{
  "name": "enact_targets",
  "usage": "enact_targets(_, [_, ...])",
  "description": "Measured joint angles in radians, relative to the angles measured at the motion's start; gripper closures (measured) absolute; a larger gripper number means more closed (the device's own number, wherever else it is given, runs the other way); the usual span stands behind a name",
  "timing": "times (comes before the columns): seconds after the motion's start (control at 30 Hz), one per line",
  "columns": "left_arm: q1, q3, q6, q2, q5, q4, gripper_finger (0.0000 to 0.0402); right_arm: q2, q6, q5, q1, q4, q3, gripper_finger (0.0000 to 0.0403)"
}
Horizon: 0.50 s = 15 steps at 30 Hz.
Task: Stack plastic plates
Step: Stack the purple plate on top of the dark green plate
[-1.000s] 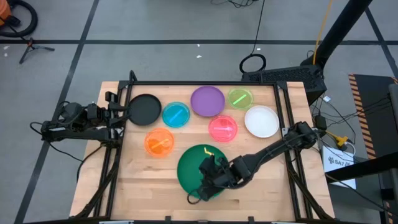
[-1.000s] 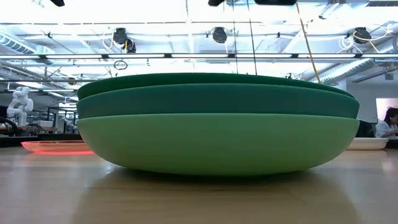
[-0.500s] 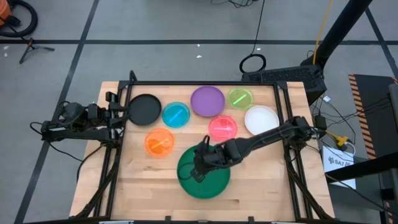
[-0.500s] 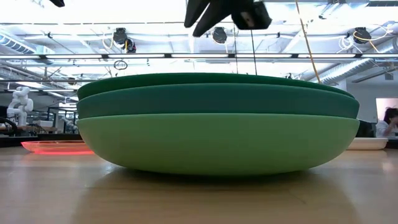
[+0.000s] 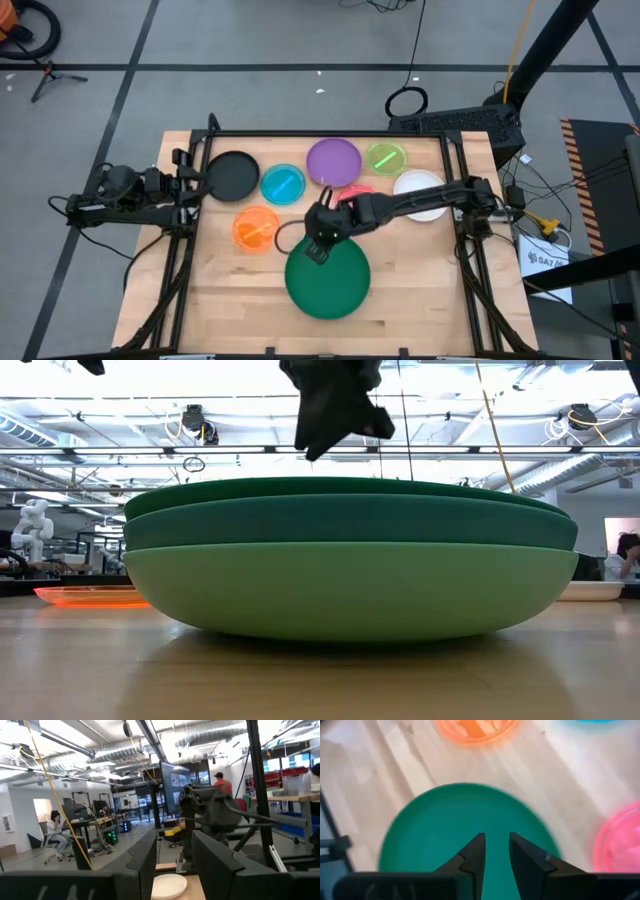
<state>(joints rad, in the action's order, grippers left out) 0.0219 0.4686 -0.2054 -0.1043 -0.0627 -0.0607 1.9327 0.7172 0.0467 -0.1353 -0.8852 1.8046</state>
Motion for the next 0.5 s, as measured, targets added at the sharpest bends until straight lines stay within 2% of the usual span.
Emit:
enact_targets(0.3, [0.0,0.0,0.005,0.0,-0.018,-0.037,0.027,0.0,-0.243,0.002,0.137,-0.046,0.0,0.0321])
enact_targets(0.5, [0.0,0.0,0.064,0.0,-0.018,-0.148,0.027,0.0,-0.655,0.007,0.199,-0.04,0.0,0.0321])
